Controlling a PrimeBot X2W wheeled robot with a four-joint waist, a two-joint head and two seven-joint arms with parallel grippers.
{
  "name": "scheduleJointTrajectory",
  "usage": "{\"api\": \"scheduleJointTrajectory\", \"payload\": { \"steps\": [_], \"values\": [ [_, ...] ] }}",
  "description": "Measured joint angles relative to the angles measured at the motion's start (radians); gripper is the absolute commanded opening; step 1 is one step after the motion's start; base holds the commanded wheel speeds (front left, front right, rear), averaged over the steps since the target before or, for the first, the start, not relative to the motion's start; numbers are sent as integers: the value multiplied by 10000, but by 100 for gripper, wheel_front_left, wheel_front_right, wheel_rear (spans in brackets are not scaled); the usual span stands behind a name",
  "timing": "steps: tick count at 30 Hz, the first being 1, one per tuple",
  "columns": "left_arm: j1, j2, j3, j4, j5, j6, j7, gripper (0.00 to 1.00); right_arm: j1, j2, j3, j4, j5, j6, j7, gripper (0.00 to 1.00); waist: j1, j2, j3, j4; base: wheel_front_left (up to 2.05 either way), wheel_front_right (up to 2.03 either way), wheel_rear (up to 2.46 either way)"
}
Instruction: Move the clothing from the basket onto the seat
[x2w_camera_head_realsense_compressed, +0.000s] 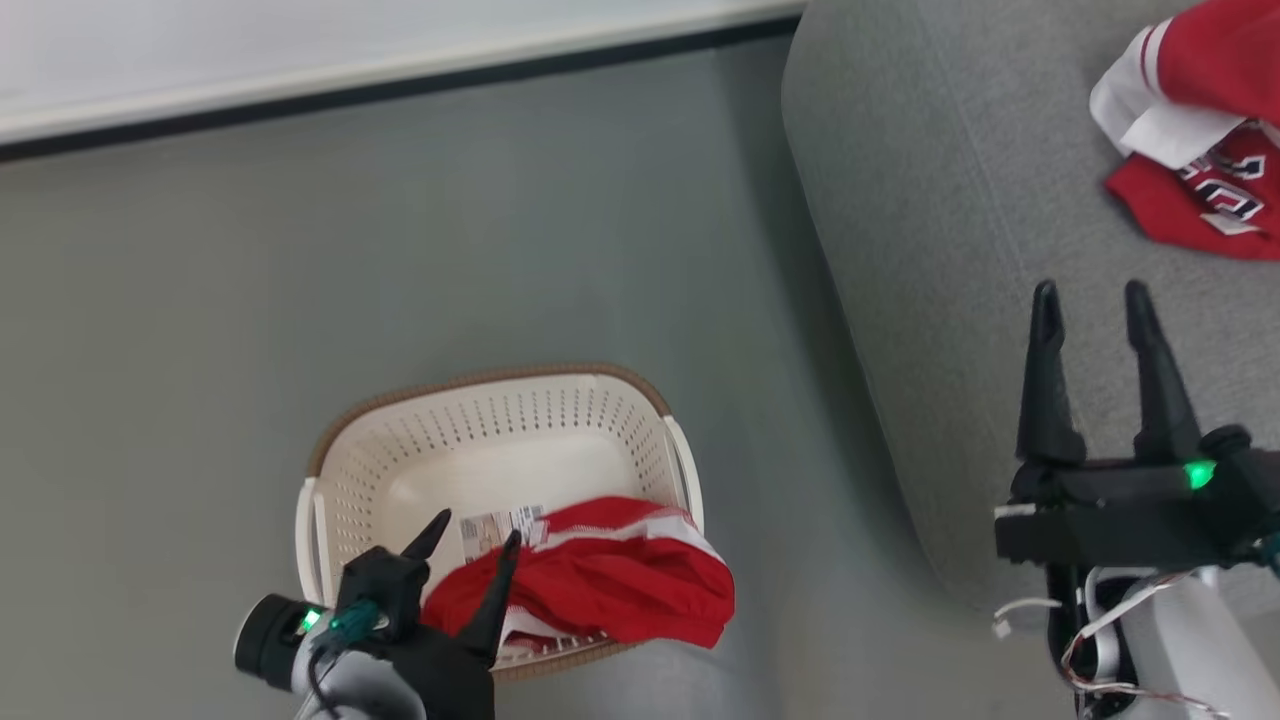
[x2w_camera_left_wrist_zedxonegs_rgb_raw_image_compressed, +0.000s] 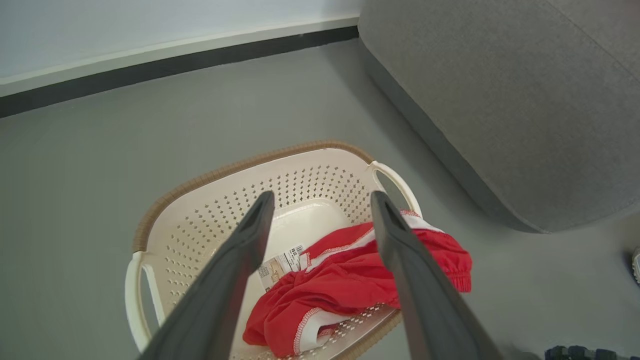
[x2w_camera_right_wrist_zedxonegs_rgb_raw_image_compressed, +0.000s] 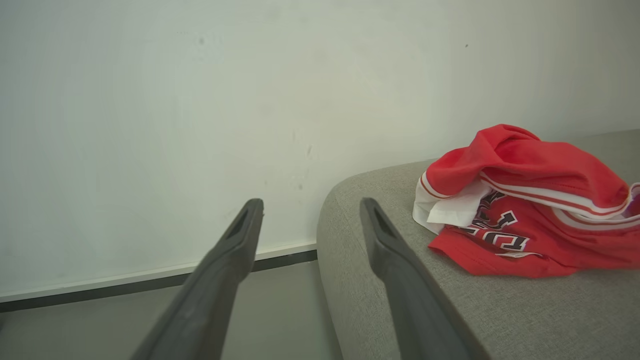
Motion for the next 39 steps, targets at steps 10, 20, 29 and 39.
{"api": "scheduleJointTrajectory", "payload": {
  "steps": [10,20,29,39],
  "values": [
    [-1206,-63,-1011,1266,731,-395,750,100,-779,-40,-378,-548,-138,-4,-2,100,0,0,1355,-131,0,0,0],
    [-2351,-309,-1764,2451,1091,-608,965,100,-1484,-33,-539,-711,-313,-21,-2,100,0,1,2741,-182,0,0,0],
    [-2967,-313,-2104,3359,1329,-688,901,100,-1657,50,-453,-715,-430,-35,-2,100,-1,1,3458,-260,0,0,0],
    [-3961,-282,-2640,4351,1676,-694,1005,100,-1649,69,-476,-1043,-531,-33,-2,100,-1,0,4106,-487,0,0,0]
  ]
}}
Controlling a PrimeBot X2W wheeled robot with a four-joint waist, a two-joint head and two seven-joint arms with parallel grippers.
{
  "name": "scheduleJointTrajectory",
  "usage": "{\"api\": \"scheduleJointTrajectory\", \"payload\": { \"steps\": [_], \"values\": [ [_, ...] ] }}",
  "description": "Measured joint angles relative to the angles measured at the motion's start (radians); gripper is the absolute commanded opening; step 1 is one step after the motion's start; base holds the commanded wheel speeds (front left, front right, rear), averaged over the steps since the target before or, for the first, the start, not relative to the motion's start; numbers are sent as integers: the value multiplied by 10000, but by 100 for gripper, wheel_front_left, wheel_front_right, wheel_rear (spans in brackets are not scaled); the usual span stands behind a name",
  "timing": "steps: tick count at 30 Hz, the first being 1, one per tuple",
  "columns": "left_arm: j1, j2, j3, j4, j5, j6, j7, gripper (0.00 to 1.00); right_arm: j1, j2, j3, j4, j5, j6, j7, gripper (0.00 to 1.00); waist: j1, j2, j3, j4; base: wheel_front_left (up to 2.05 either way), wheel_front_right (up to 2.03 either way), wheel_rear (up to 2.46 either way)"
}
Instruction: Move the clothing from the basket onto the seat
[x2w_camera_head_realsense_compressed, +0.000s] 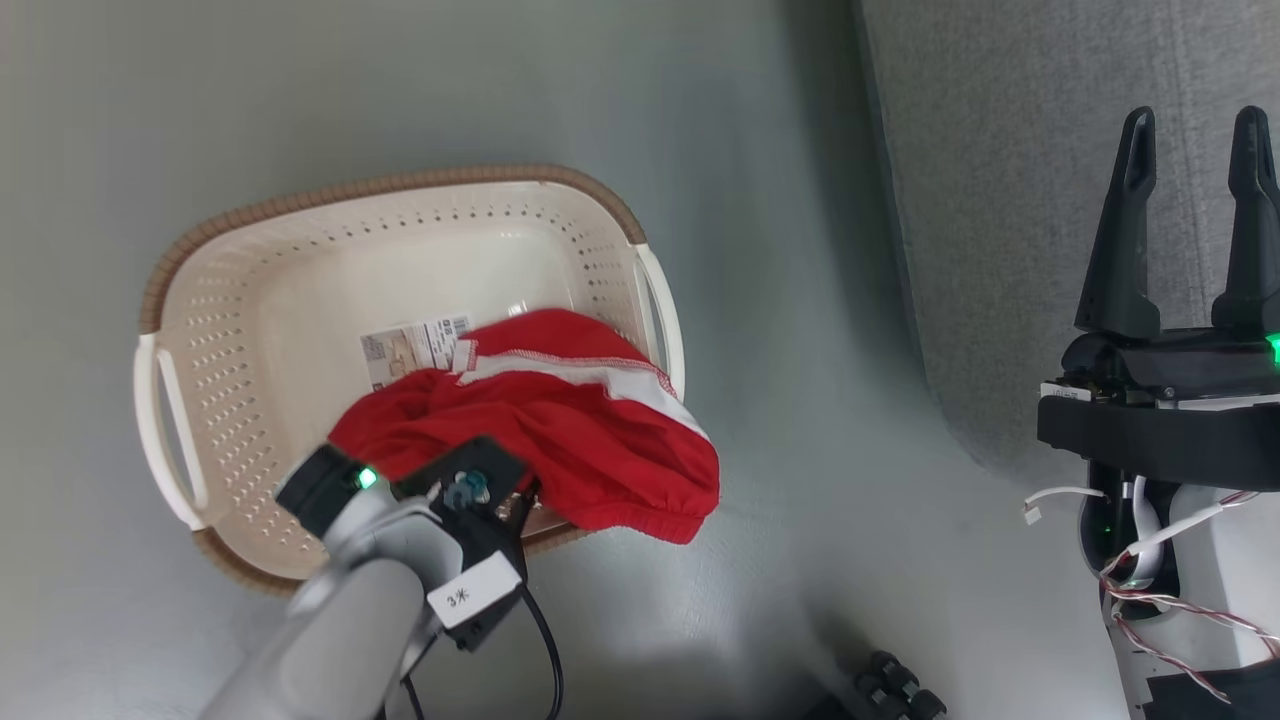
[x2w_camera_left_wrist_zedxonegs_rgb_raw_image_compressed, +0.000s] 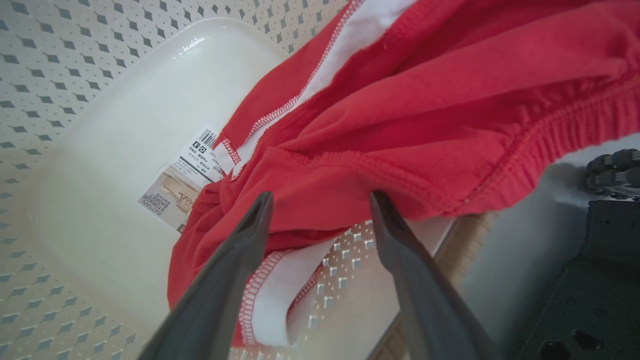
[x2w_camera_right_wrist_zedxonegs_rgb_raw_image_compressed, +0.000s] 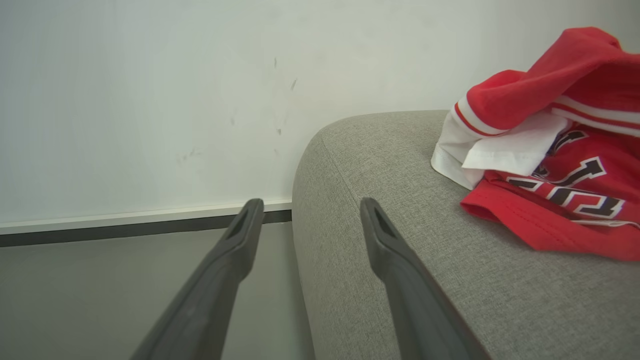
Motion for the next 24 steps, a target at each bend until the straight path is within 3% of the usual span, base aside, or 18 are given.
{"api": "scheduleJointTrajectory", "payload": {
  "steps": [16,18,20,24],
  "values": [
    [-1237,-4,-422,1087,372,-71,-278,100,-34,284,52,-67,-56,0,0,100,-1,0,732,-422,0,0,0],
    [-1274,-79,-443,1181,376,-71,-376,46,-32,288,23,-58,-56,0,0,100,0,0,761,-446,0,0,0],
    [-1351,-148,-470,1300,376,-71,-489,3,-32,295,0,-23,-58,0,-2,100,-1,0,767,-450,0,0,0],
    [-1428,-332,-522,1411,368,-71,-825,0,-28,309,-82,100,-132,0,0,100,-1,0,689,-405,0,0,0]
  ]
}}
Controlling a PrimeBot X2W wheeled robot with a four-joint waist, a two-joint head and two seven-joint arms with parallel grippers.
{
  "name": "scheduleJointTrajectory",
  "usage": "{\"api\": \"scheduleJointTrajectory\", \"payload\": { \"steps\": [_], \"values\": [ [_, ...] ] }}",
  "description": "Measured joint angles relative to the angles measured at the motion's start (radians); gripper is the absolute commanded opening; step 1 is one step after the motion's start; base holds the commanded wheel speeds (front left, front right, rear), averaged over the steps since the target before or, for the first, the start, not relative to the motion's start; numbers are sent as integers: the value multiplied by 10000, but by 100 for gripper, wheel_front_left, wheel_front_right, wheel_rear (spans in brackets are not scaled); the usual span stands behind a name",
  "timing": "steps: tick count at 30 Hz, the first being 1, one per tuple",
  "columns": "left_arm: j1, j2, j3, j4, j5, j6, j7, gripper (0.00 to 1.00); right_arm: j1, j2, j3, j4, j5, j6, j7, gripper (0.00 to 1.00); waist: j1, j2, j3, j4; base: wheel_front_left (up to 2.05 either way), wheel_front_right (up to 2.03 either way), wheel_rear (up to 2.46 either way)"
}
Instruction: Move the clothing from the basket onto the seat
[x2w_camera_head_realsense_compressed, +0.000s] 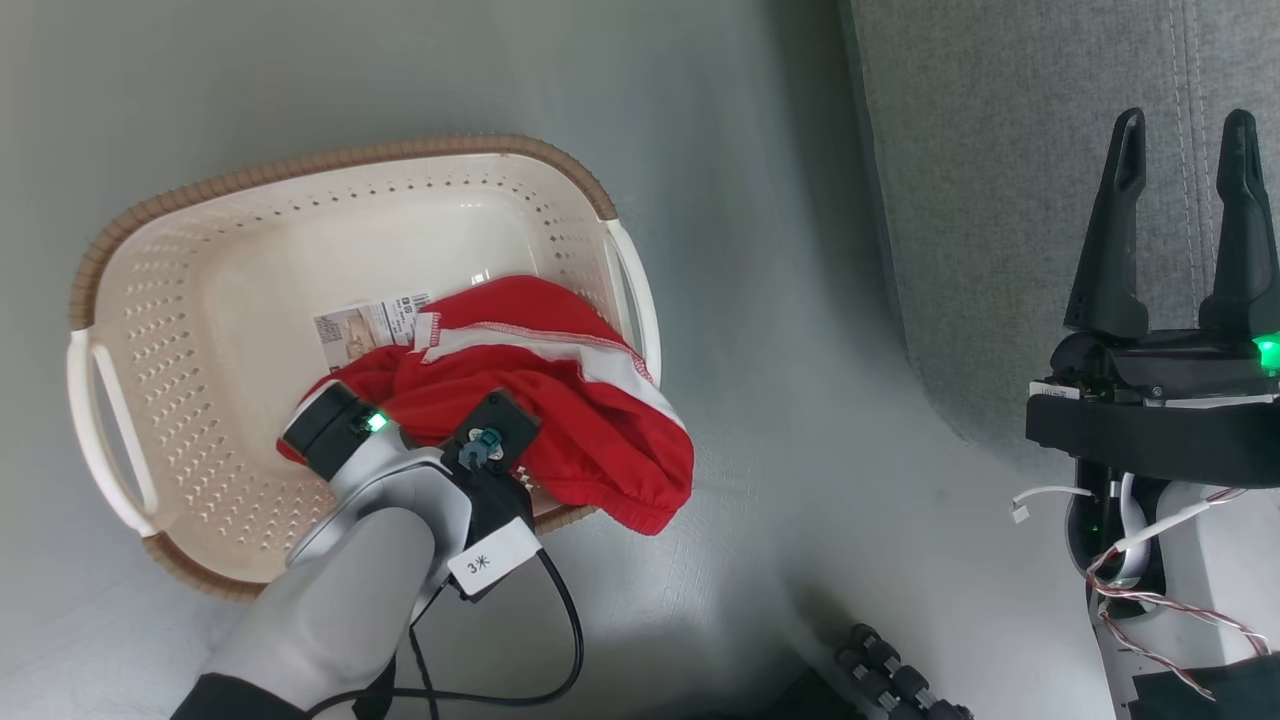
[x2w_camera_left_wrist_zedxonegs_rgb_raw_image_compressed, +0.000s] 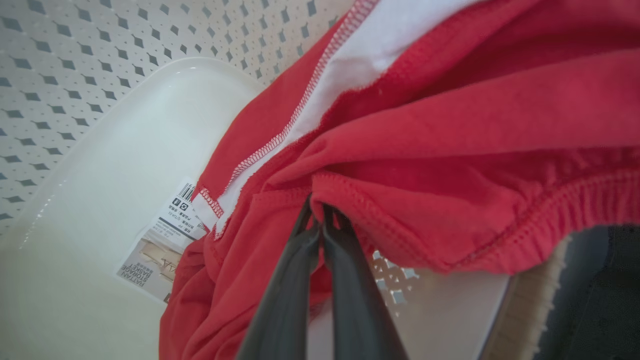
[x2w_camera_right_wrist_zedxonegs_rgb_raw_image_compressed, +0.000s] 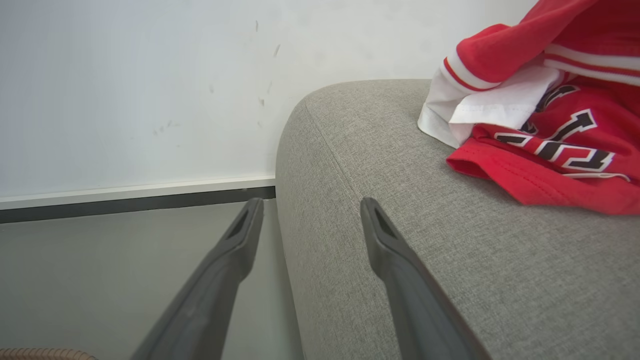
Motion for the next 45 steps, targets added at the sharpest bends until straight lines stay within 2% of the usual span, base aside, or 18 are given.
{"api": "scheduleJointTrajectory", "payload": {
  "steps": [10,17,30,45],
  "values": [
    [-12,-364,437,171,-763,-4,-1227,0,-172,35,-10,637,-67,107,0,100,0,0,-568,283,0,0,0],
    [-13,-376,533,140,-1112,-8,-1835,0,-224,61,86,1383,-67,282,0,100,0,-3,-1324,576,0,0,0],
    [11,-100,828,-543,-1783,-8,-2021,0,-360,157,151,2725,-56,487,0,100,-1,-2,-2991,1014,0,0,0],
    [123,364,1471,-2284,-2571,-8,-2023,0,-120,196,255,4111,-50,756,0,100,-2,-3,-5215,1469,0,0,0]
  ]
}}
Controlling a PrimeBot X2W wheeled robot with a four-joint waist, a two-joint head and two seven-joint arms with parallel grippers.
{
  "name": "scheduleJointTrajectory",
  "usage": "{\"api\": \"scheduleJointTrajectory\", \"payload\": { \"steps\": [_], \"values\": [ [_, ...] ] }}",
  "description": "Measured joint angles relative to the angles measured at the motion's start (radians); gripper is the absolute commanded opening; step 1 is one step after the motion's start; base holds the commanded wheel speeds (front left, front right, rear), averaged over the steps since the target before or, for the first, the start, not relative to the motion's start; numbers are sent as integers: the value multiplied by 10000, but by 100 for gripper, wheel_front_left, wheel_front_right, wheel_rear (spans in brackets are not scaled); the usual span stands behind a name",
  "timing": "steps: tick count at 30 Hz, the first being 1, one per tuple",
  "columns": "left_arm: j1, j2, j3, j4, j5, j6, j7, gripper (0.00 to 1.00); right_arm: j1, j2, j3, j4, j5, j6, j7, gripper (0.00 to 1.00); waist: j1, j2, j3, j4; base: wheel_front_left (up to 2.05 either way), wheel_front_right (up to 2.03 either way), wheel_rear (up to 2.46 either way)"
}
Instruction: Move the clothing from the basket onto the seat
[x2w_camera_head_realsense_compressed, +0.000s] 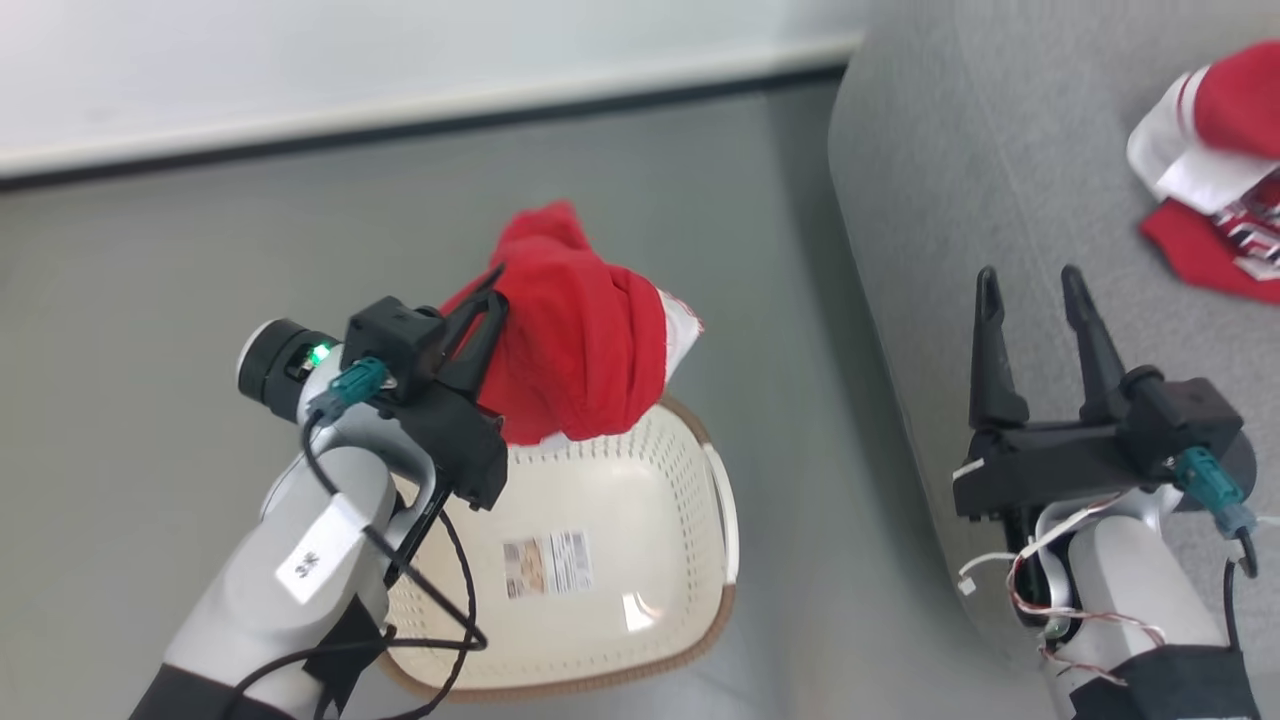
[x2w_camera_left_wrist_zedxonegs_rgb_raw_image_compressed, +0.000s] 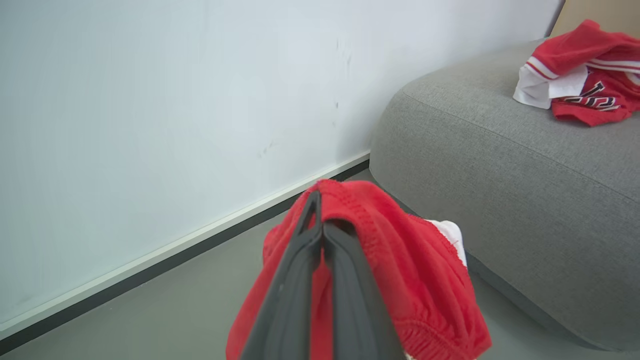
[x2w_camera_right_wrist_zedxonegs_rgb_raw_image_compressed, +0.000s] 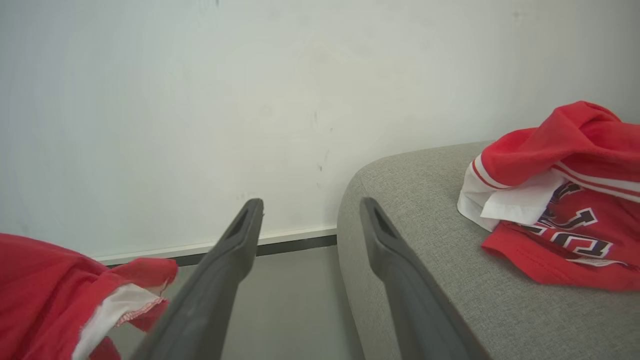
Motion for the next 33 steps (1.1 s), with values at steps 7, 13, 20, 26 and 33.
{"api": "scheduleJointTrajectory", "payload": {
  "steps": [7,13,20,26,33],
  "values": [
    [588,222,372,-537,-483,0,-2,0,388,54,263,650,2,190,0,100,-1,0,-1203,191,0,0,0],
    [1146,263,389,-792,-679,0,-2,0,473,84,639,1202,0,453,0,100,-1,0,-2111,292,0,0,0],
    [1720,282,355,-1124,-991,0,-2,0,695,123,1256,1743,-19,817,2,100,0,0,-3165,381,0,0,0],
    [2100,324,265,-1693,-1034,0,-27,0,852,155,1904,2157,-146,1114,2,100,0,0,-3902,449,0,0,0],
    [2183,360,242,-2261,-1057,0,-25,0,631,167,2667,3009,-345,1331,4,100,1,0,-4322,528,0,0,0]
  ]
}}
